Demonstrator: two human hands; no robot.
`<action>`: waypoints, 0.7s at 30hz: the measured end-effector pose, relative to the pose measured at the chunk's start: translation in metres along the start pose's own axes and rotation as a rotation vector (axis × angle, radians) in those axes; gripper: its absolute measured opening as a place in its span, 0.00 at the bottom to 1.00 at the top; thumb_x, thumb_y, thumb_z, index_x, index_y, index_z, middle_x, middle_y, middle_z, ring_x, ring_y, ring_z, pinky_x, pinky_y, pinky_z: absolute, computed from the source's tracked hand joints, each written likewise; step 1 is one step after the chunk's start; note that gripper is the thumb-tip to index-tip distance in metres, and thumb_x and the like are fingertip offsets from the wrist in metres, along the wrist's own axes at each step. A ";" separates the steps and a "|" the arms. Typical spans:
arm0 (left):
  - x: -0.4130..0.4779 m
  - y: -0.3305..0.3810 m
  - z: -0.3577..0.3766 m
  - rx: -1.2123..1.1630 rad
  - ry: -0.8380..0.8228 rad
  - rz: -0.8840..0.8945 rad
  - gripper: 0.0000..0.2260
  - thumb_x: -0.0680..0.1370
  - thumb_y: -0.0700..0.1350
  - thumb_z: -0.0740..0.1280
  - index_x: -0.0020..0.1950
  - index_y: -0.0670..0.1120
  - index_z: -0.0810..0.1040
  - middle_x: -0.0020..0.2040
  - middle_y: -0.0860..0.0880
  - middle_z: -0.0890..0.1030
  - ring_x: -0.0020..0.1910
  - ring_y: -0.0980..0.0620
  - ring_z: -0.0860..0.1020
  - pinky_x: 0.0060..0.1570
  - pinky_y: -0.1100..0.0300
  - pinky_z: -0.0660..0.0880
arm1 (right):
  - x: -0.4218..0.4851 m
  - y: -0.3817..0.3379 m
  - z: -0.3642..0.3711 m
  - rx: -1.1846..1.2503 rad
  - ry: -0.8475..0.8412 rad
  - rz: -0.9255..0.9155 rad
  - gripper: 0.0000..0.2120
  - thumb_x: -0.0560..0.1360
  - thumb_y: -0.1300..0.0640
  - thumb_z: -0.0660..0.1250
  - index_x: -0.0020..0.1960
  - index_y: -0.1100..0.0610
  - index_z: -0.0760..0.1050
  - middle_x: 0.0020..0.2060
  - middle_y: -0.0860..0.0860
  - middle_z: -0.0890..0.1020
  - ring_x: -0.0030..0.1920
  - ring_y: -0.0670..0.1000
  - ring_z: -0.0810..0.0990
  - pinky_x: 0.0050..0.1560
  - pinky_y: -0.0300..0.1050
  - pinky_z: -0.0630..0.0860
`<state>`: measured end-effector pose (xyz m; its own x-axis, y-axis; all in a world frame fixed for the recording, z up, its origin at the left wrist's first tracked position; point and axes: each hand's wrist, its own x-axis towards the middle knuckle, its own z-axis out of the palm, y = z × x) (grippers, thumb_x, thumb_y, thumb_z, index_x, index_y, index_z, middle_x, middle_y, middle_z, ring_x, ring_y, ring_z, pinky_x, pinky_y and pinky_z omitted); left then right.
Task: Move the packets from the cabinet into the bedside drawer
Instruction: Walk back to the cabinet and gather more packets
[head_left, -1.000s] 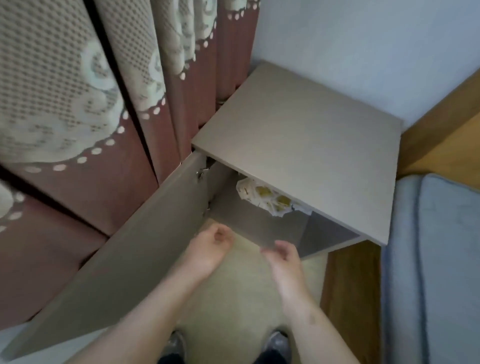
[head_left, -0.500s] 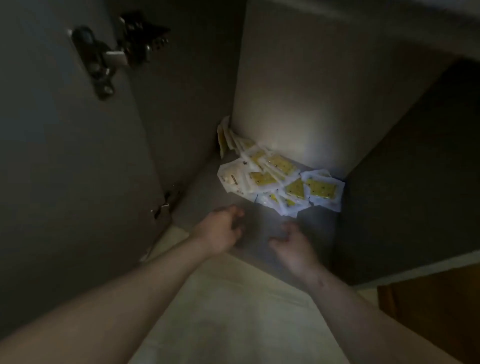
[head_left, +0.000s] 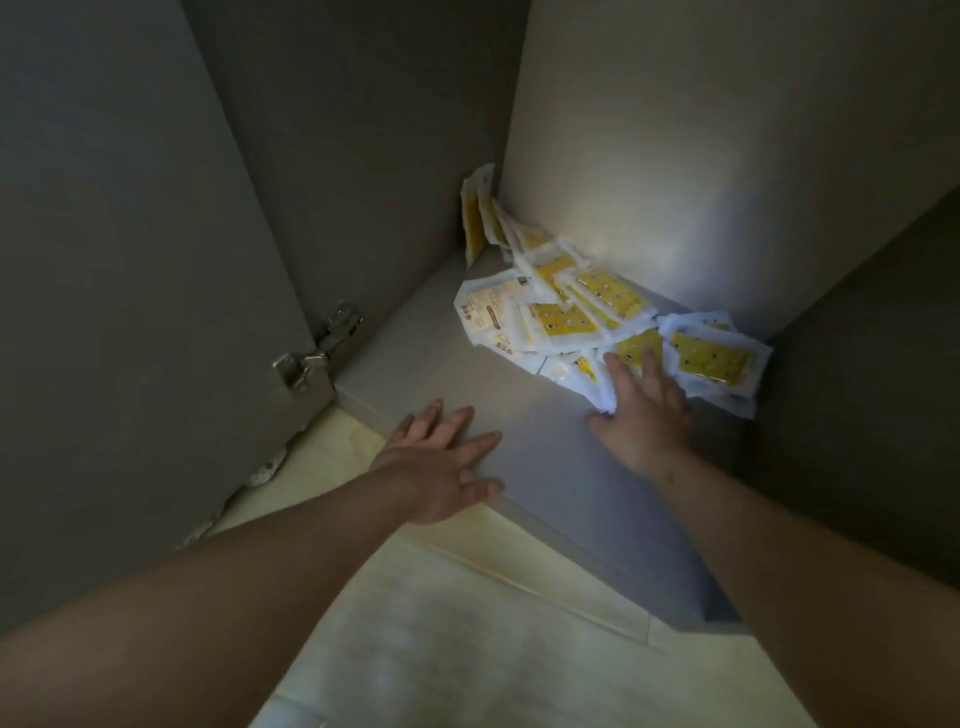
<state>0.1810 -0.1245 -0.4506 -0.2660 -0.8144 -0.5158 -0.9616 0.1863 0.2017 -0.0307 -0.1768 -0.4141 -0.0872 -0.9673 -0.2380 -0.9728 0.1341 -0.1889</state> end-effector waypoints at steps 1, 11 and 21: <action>0.000 0.000 0.002 -0.009 0.012 -0.003 0.29 0.77 0.68 0.47 0.75 0.65 0.41 0.77 0.55 0.37 0.76 0.47 0.34 0.73 0.50 0.37 | 0.014 0.000 -0.002 -0.037 -0.011 -0.030 0.34 0.76 0.47 0.63 0.76 0.44 0.49 0.77 0.51 0.42 0.76 0.59 0.45 0.73 0.58 0.49; 0.002 -0.019 0.015 -0.038 0.095 0.035 0.34 0.75 0.67 0.57 0.74 0.66 0.41 0.77 0.57 0.35 0.74 0.49 0.31 0.71 0.53 0.34 | 0.027 0.004 0.051 -0.106 -0.173 -0.003 0.35 0.76 0.32 0.46 0.75 0.41 0.32 0.75 0.52 0.32 0.75 0.59 0.35 0.72 0.62 0.40; -0.002 -0.024 0.009 -0.490 0.336 0.107 0.31 0.74 0.55 0.62 0.73 0.62 0.52 0.74 0.55 0.60 0.76 0.51 0.51 0.73 0.57 0.47 | -0.025 -0.015 0.072 -0.145 -0.188 -0.131 0.41 0.73 0.28 0.42 0.77 0.51 0.36 0.75 0.45 0.33 0.75 0.55 0.32 0.73 0.61 0.36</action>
<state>0.2038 -0.1222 -0.4618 -0.2471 -0.9489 -0.1965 -0.7658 0.0670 0.6395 0.0019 -0.1391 -0.4742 0.0694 -0.9157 -0.3957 -0.9949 -0.0347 -0.0942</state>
